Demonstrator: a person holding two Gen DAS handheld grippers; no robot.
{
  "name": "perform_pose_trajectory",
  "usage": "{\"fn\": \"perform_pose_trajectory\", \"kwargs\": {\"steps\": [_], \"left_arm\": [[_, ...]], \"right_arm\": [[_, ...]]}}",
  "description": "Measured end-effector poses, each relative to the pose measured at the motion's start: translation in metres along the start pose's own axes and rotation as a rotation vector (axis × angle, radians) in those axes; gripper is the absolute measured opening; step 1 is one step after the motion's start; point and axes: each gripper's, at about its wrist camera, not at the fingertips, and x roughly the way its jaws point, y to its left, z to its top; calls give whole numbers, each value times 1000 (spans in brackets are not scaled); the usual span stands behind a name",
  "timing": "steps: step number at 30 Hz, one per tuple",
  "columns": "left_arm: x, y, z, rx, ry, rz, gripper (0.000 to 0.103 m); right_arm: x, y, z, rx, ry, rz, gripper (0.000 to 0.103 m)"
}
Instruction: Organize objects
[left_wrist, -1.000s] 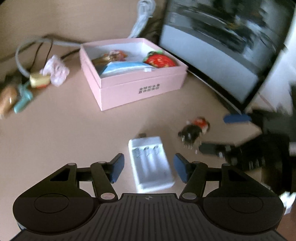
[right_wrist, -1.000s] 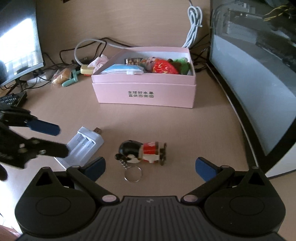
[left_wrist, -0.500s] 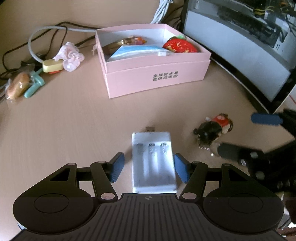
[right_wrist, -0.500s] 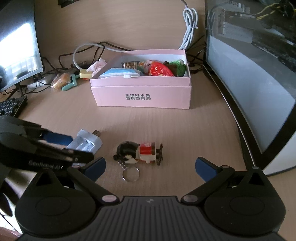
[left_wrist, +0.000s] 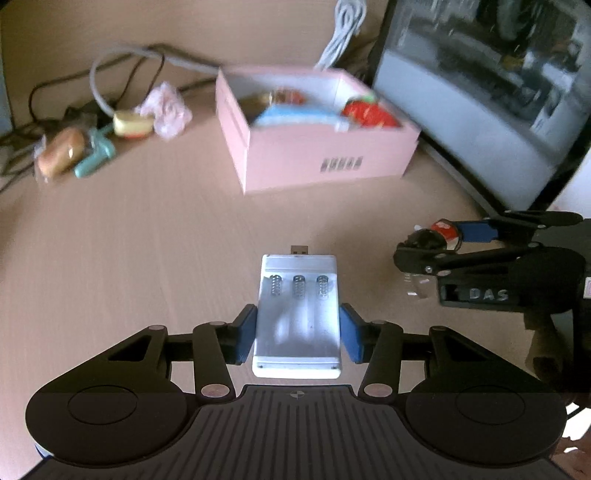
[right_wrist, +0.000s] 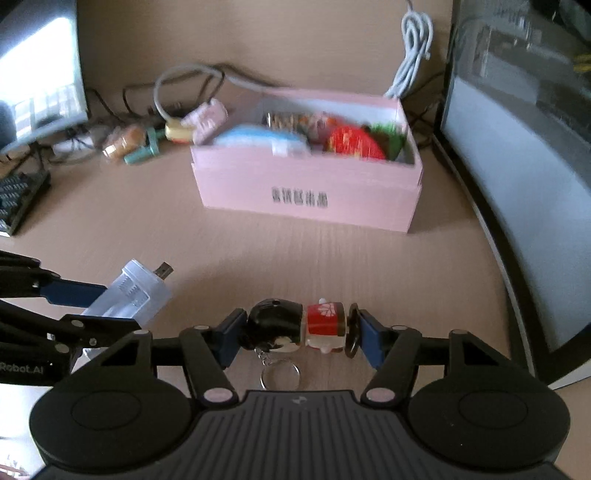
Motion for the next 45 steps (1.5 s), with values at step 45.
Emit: {"fn": "perform_pose_trajectory", "kwargs": {"steps": [45], "left_arm": [[-25, 155, 41, -511, -302, 252, 51]], "right_arm": [[41, -20, 174, 121, -299, 42, 82]]}}
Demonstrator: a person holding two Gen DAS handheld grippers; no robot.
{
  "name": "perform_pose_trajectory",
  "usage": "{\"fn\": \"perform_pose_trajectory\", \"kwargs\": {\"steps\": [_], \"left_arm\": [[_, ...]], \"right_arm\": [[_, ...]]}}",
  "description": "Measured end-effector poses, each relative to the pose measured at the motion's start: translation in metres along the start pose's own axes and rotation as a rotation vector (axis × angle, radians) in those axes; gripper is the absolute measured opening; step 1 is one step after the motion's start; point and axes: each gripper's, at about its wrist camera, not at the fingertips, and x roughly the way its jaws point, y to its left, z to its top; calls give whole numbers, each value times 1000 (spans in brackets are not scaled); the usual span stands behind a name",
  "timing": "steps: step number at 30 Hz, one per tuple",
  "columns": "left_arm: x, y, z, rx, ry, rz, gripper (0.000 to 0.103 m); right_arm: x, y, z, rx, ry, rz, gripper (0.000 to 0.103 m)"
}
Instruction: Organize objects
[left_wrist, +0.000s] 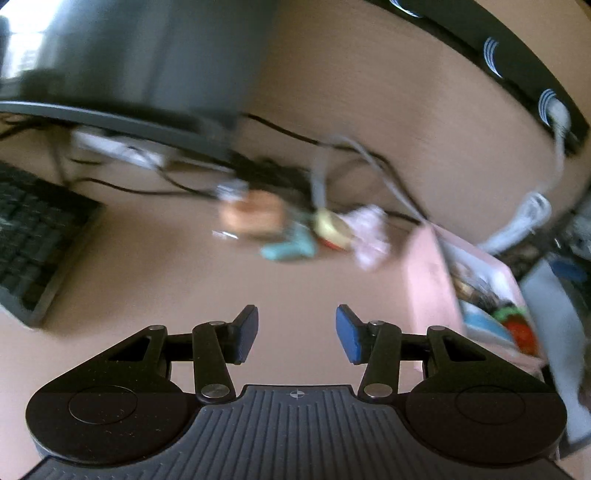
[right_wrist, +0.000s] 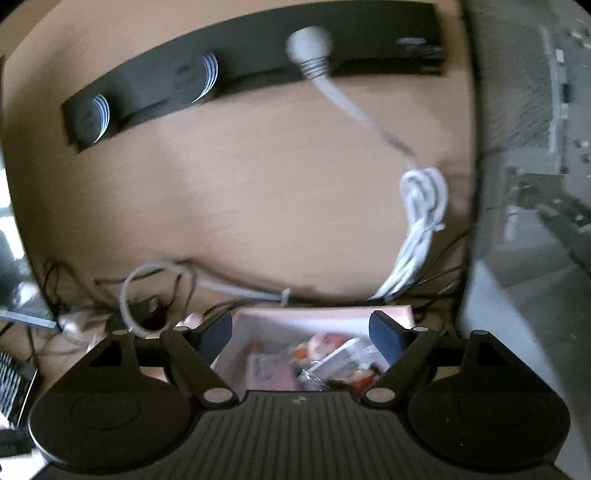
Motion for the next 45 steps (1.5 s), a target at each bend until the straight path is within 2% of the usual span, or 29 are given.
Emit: {"fn": "perform_pose_trajectory", "kwargs": {"steps": [6, 11, 14, 18, 21, 25, 28, 32, 34, 36, 37, 39, 41, 43, 45], "left_arm": [[12, 12, 18, 57, -32, 27, 51], [5, 34, 11, 21, 17, -20, 51], [-20, 58, 3, -3, 36, -33, 51], [-45, 89, -8, -24, 82, -26, 51], [-60, 110, -18, -53, 114, -20, 51], [-71, 129, -25, -90, 144, -3, 51], [-74, 135, -24, -86, 139, -19, 51], [-66, 137, -22, -86, 142, -56, 51], [-59, 137, -21, -87, 146, -78, 51], [-55, 135, -19, -85, 146, -97, 51], [-53, 134, -19, -86, 145, -108, 51], [-51, 133, -18, -89, 143, -124, 51], [-51, 132, -18, -93, 144, -132, 51], [-49, 134, -19, -99, 151, -137, 51], [-51, 135, -20, -102, 157, -135, 51]], "right_arm": [[11, 61, -6, -95, 72, 85, 82], [38, 125, -14, -132, 158, 180, 87], [66, 175, -30, -249, 175, 217, 87], [109, 244, -59, -563, 123, 196, 87], [144, 273, -62, -601, 127, 216, 87], [180, 288, -65, -575, 168, 219, 86], [175, 286, -72, -564, 171, 224, 79], [134, 272, -88, -555, 243, 321, 78], [106, 260, -90, -524, 330, 427, 77], [78, 244, -81, -487, 318, 472, 83], [70, 236, -73, -461, 295, 462, 85], [69, 221, -52, -403, 245, 361, 95], [88, 213, -35, -366, 218, 184, 96], [119, 204, -26, -328, 230, 30, 97], [155, 198, -23, -287, 278, -26, 97]]}}
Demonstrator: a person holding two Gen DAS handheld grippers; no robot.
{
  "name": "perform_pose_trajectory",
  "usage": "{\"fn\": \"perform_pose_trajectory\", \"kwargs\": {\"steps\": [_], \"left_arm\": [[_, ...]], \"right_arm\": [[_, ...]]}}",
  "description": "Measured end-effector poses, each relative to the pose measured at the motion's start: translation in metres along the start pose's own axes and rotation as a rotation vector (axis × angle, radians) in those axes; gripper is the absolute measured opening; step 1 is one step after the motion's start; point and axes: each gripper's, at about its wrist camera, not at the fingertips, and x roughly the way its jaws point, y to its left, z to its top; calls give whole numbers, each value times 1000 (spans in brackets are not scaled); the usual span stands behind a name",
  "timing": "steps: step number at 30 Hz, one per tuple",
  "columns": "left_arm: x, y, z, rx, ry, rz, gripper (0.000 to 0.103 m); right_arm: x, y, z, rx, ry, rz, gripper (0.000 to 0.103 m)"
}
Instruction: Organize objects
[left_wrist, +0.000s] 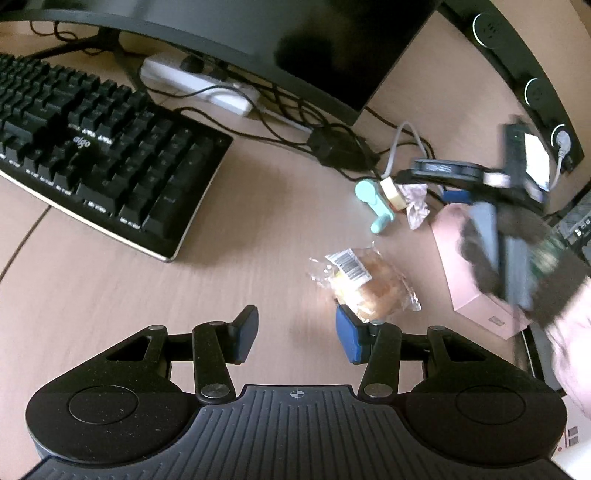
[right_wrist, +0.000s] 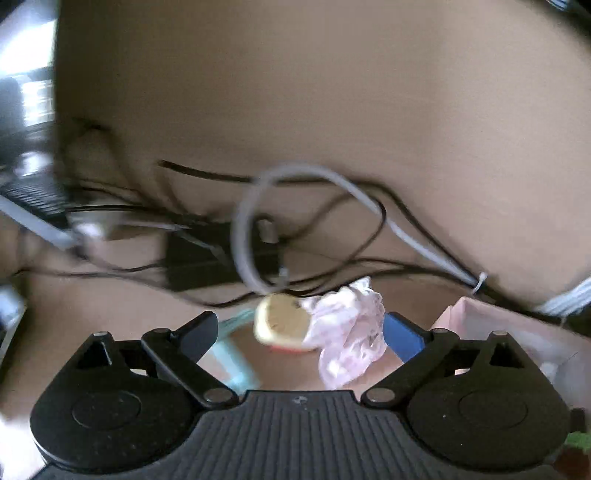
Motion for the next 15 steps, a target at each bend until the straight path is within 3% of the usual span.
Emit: {"fn": "perform_pose_trajectory", "kwargs": {"steps": [2, 4, 5, 6, 9, 15], "left_arm": [[-4, 1, -1, 0, -2, 6, 51], [-10, 5, -2, -9, -10, 13, 51], [-13, 8, -3, -19, -15, 19, 51], [-16, 11, -4, -28, -19, 27, 51], [-19, 18, -6, -60, -20, 54, 51], [-16, 4, -5, -15, -21, 41, 51]], "right_arm": [[29, 0, 6, -20, 61, -55, 97], [49, -2, 8, -18, 111, -54, 97], [54, -5, 9, 4, 126, -39, 94], [56, -7, 9, 27, 140, -17, 84], [51, -6, 4, 68, 153, 61, 68], [8, 14, -29, -17, 131, 160, 63]]}}
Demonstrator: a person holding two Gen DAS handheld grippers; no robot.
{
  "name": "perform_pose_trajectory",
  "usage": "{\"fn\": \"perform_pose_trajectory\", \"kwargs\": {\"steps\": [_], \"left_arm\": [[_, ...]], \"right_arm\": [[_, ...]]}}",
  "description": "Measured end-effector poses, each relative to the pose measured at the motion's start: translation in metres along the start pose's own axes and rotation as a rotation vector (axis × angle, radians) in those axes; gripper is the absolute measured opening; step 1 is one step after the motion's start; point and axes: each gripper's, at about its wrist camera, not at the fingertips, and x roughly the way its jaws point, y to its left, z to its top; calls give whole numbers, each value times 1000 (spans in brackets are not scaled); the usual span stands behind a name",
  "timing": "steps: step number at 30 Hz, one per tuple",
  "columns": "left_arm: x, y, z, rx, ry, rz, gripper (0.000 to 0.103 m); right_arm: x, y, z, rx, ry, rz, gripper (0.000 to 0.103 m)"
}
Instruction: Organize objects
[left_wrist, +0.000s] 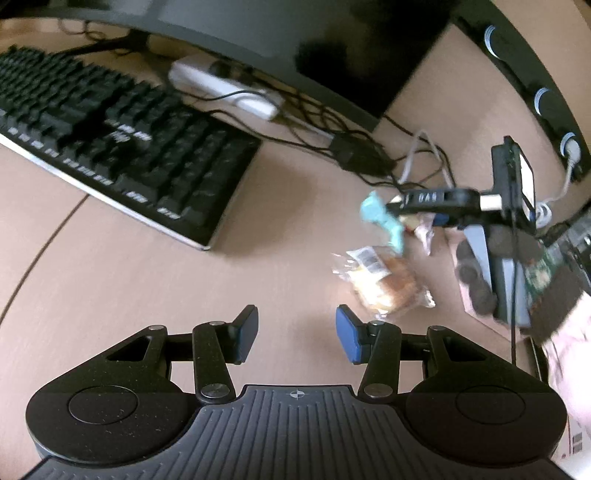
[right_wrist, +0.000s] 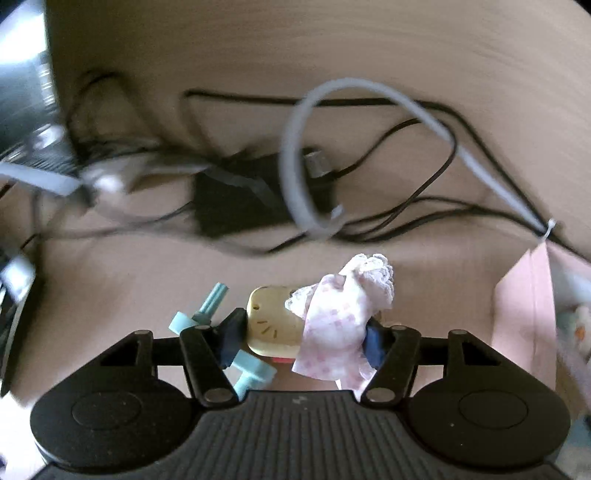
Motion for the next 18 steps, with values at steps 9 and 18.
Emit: {"fn": "perform_pose_trajectory", "kwargs": {"steps": [9, 18], "left_arm": [[11, -52, -11, 112, -2, -31, 51], [8, -120, -25, 236, -3, -53, 51]], "right_arm": [[-83, 5, -95, -92, 33, 70, 66], [-157, -38, -178, -36, 12, 6, 89]]}}
